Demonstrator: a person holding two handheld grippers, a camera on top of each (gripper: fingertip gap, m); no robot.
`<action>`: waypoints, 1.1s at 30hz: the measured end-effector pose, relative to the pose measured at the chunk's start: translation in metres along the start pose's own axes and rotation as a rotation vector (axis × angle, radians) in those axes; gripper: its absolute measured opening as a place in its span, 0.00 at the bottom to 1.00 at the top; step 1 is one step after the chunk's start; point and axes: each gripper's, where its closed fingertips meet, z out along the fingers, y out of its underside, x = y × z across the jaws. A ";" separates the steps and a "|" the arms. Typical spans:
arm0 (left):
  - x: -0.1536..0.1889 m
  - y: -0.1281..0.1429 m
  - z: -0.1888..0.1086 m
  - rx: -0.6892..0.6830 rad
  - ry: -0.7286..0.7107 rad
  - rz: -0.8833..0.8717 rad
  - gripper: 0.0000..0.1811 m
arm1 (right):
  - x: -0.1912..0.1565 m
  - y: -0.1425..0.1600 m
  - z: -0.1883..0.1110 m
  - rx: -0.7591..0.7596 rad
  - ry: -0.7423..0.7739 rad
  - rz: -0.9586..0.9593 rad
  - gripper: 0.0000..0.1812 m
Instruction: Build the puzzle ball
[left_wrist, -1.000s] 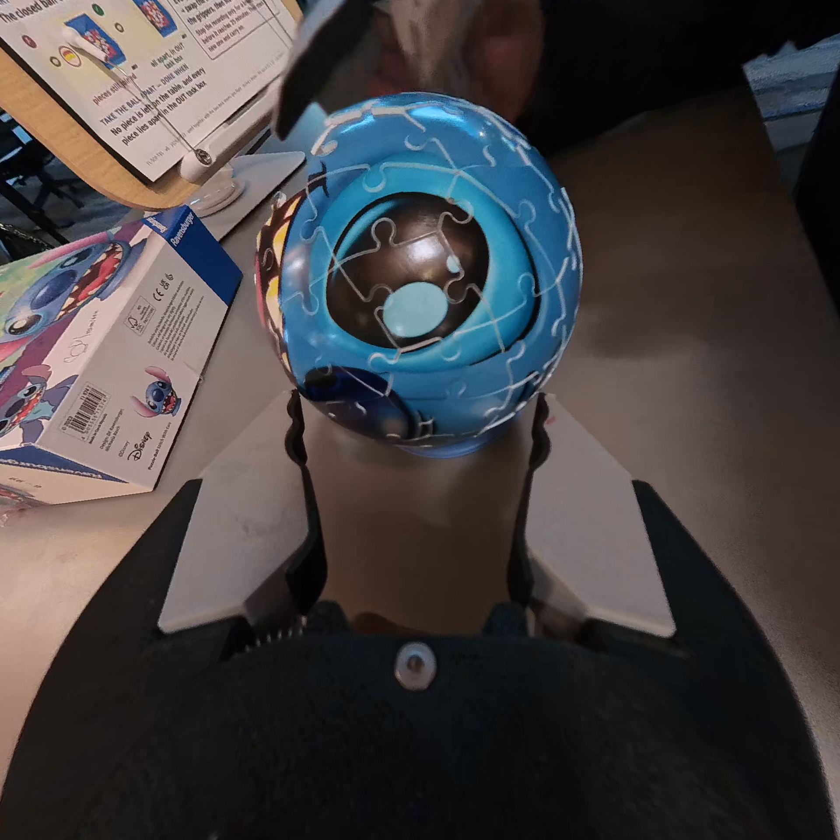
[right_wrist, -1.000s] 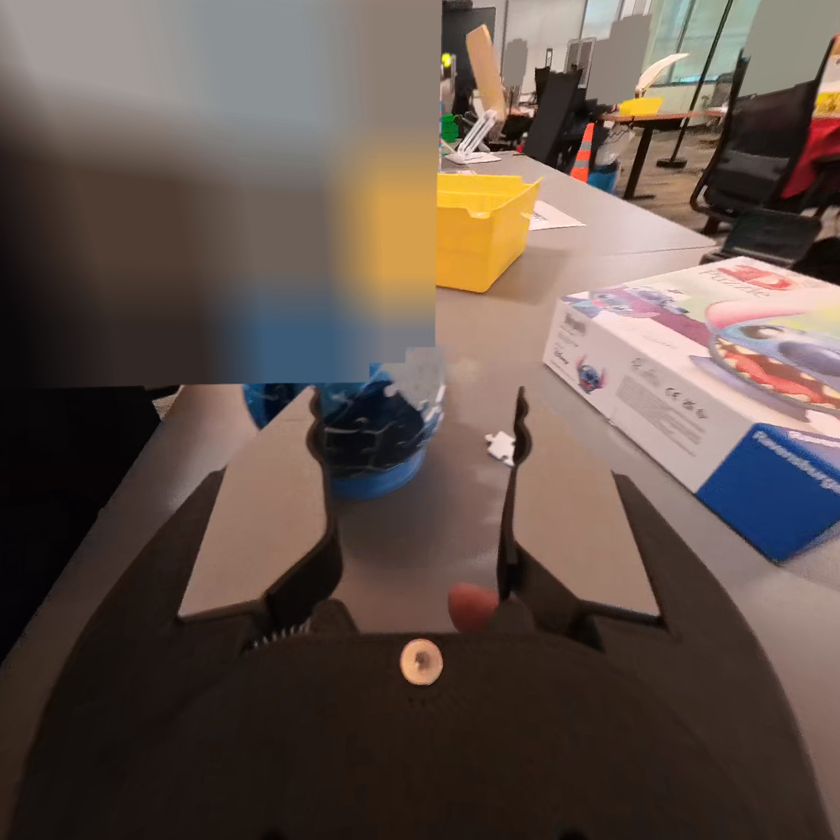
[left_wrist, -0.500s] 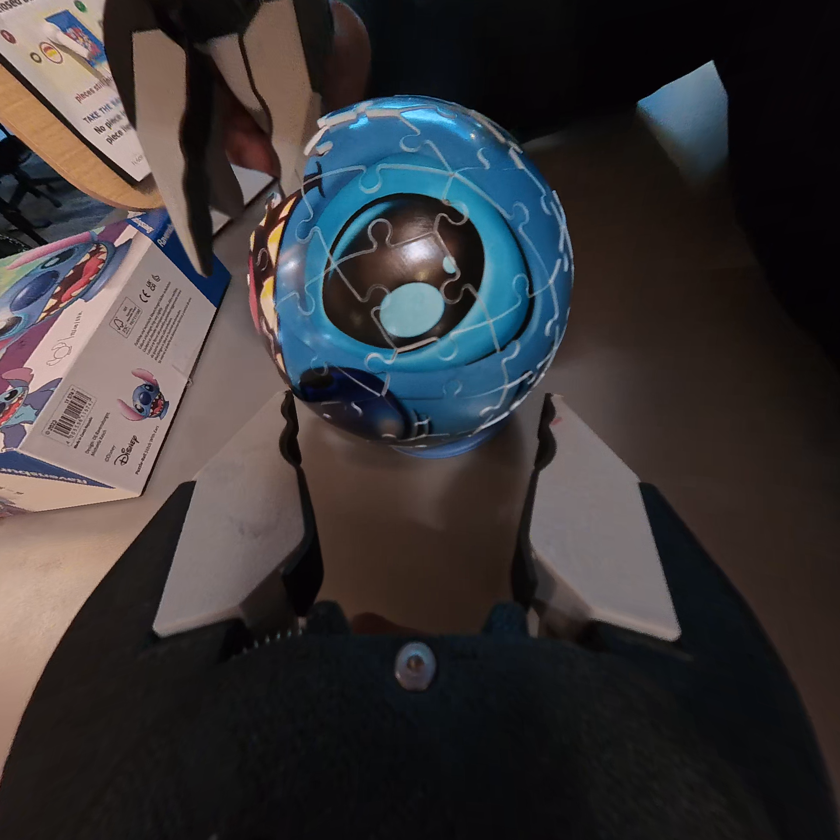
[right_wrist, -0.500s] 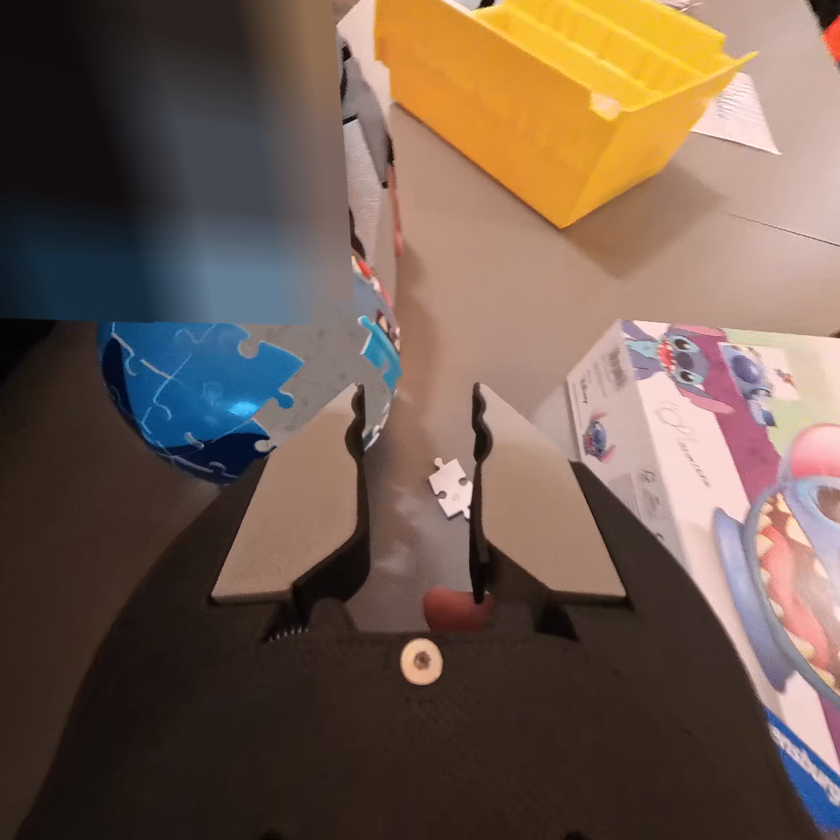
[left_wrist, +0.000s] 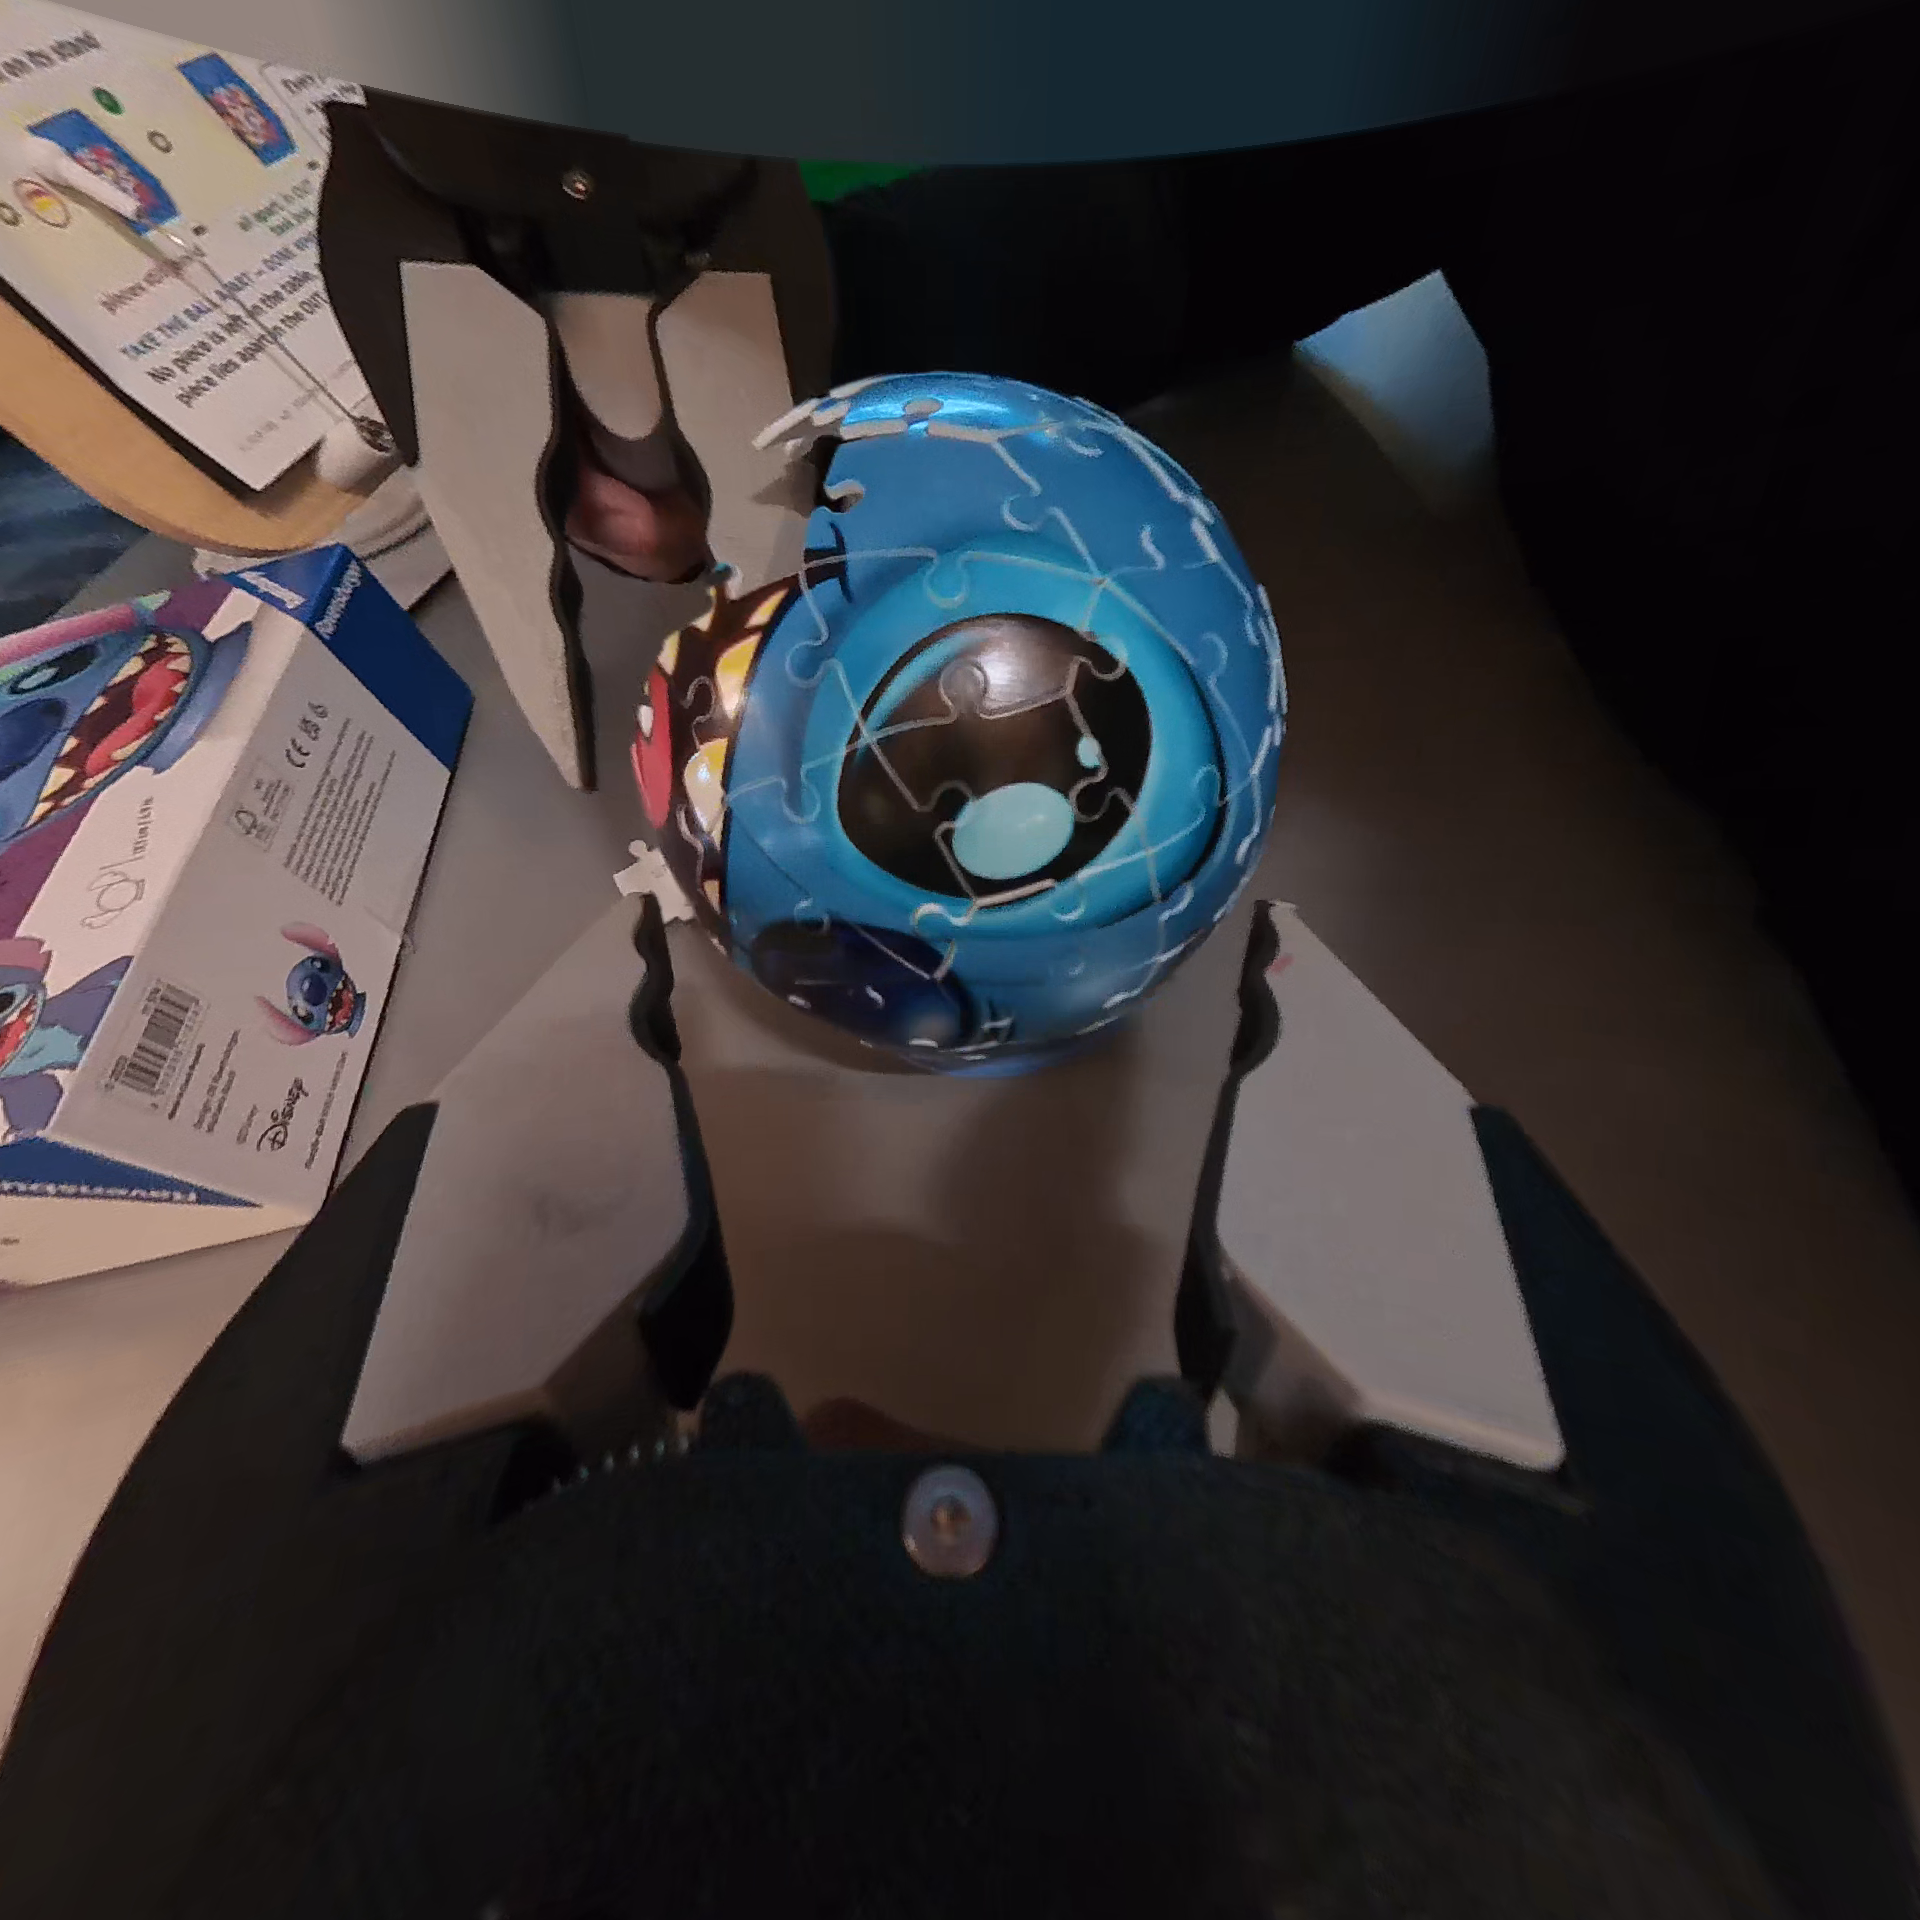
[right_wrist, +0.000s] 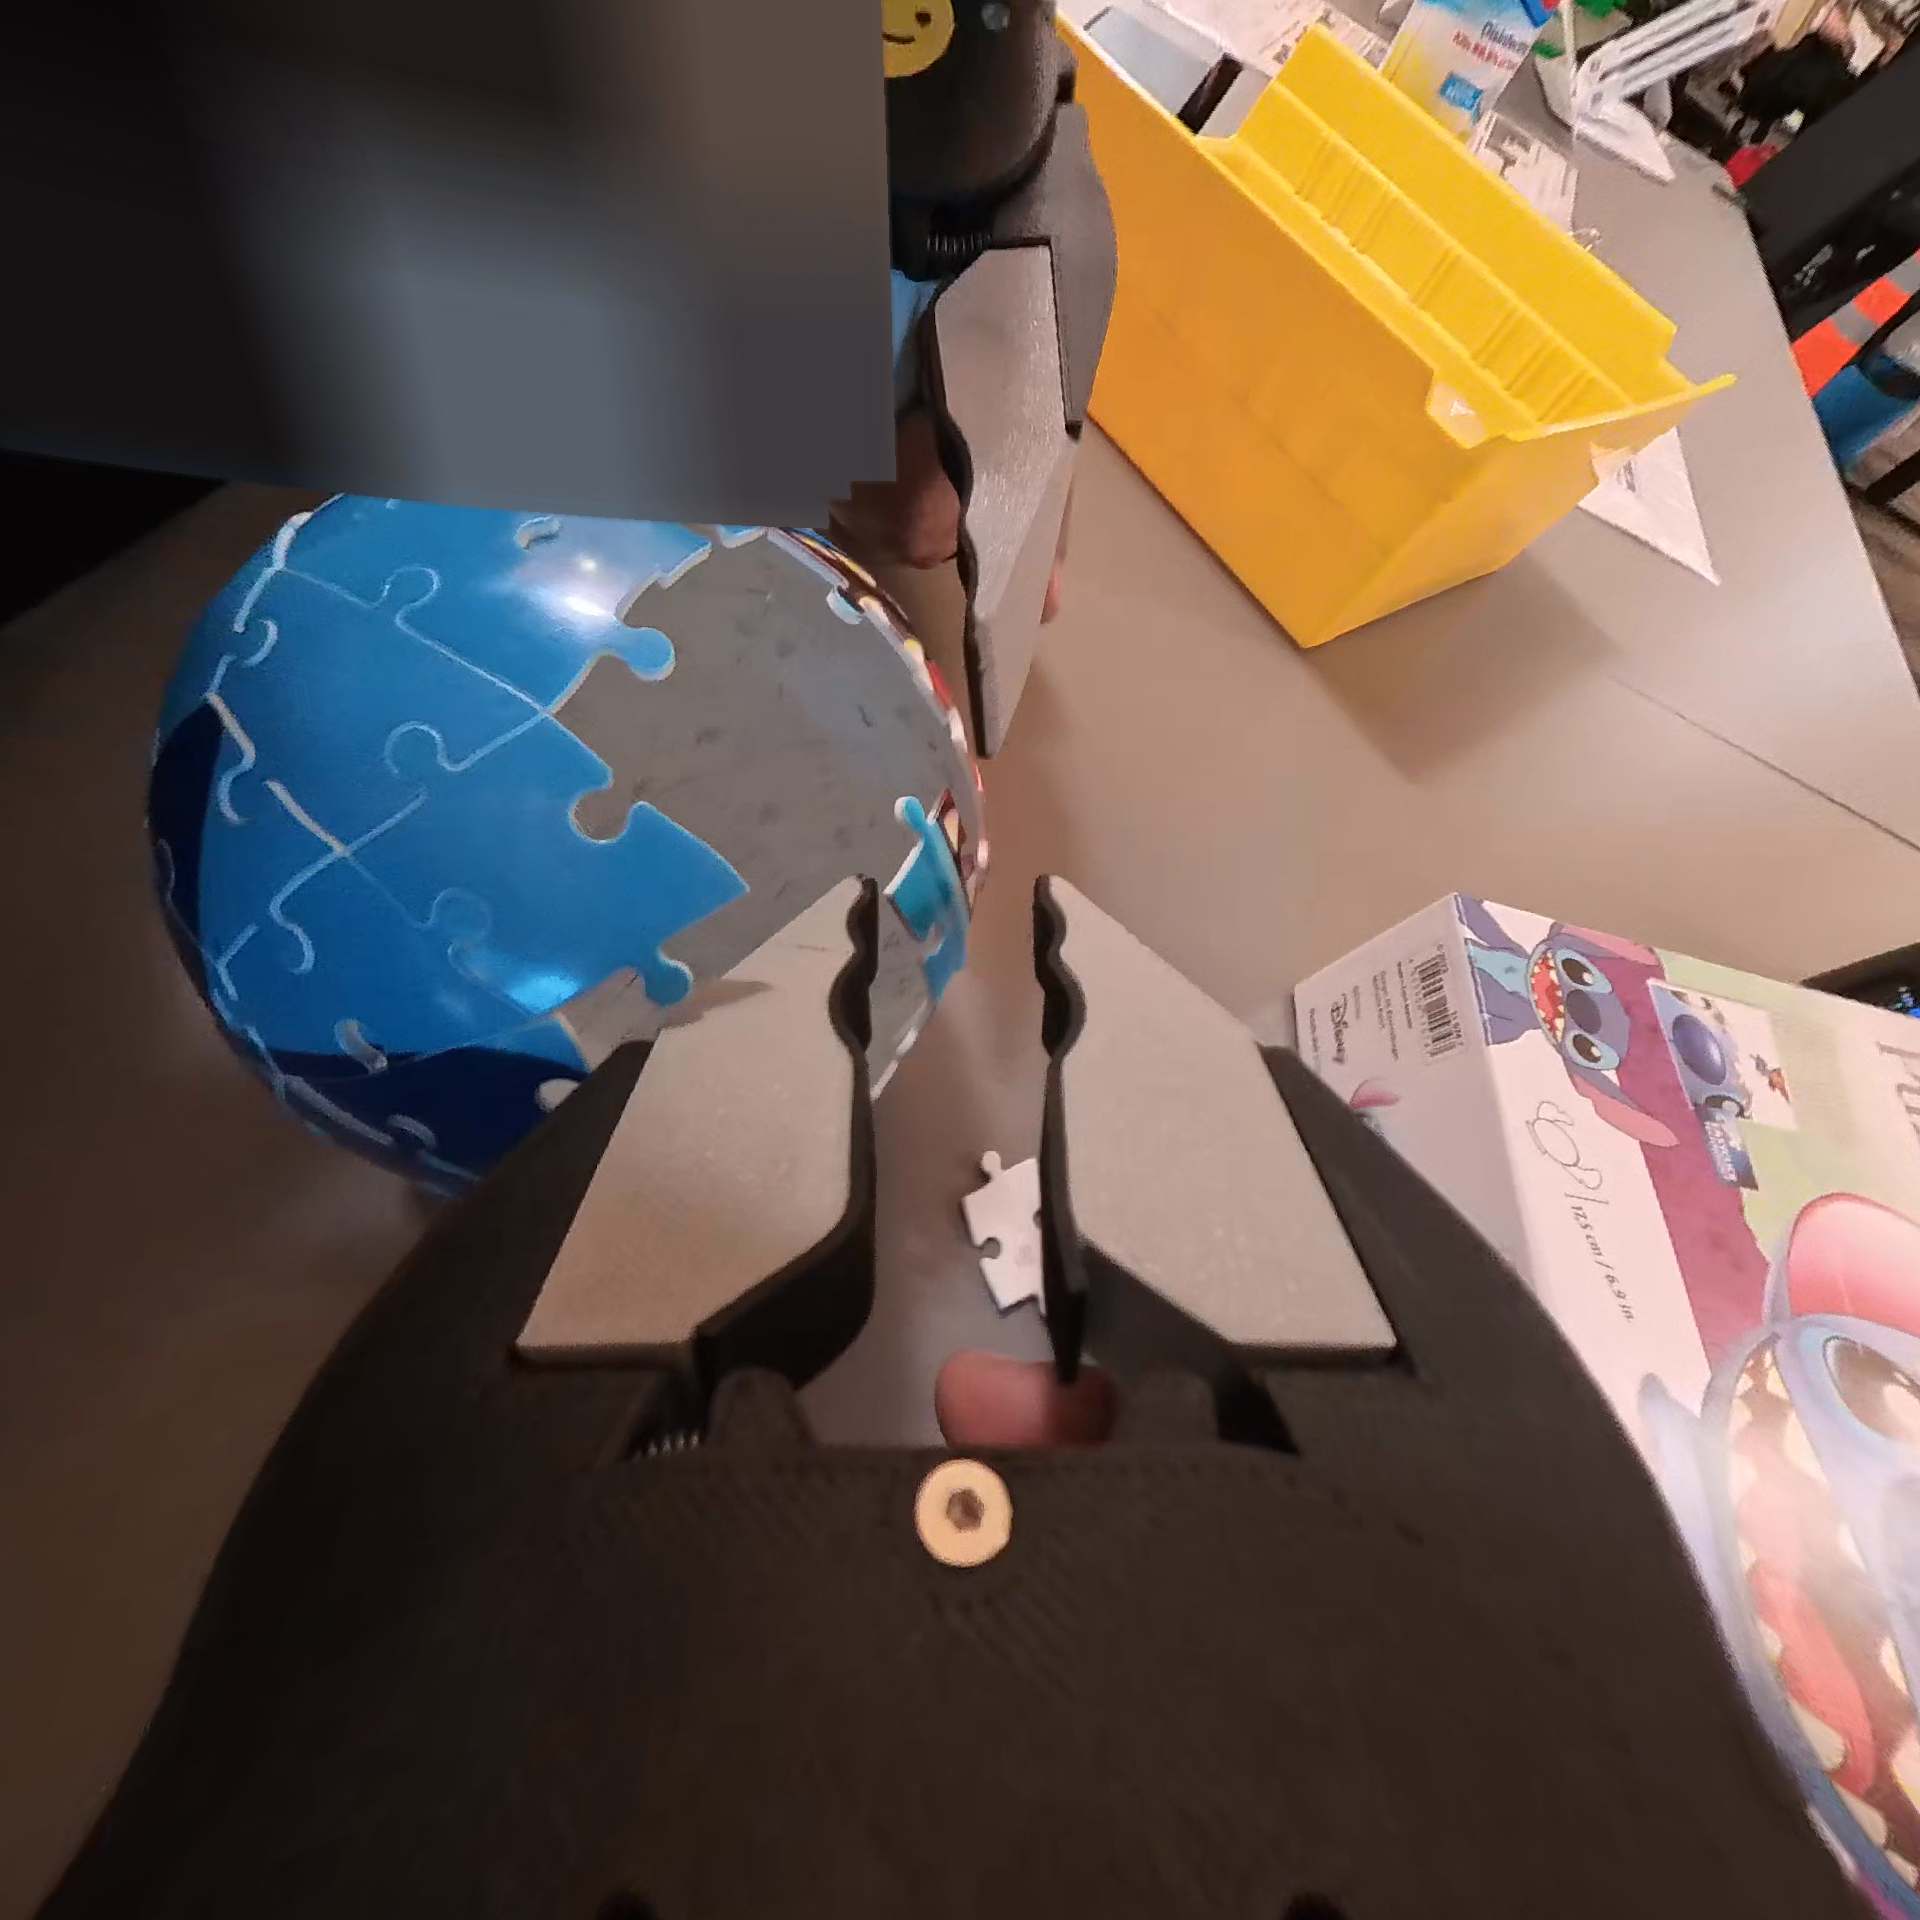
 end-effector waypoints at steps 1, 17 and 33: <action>0.000 0.001 0.002 -0.012 0.014 0.004 0.60 | 0.001 -0.001 -0.001 0.015 0.007 -0.010 0.14; -0.001 0.000 0.013 -0.047 0.065 0.033 0.62 | 0.000 -0.005 0.002 0.071 0.079 -0.133 0.04; -0.001 0.000 0.014 -0.044 0.062 0.029 0.63 | 0.002 -0.007 -0.001 0.117 0.061 -0.071 0.01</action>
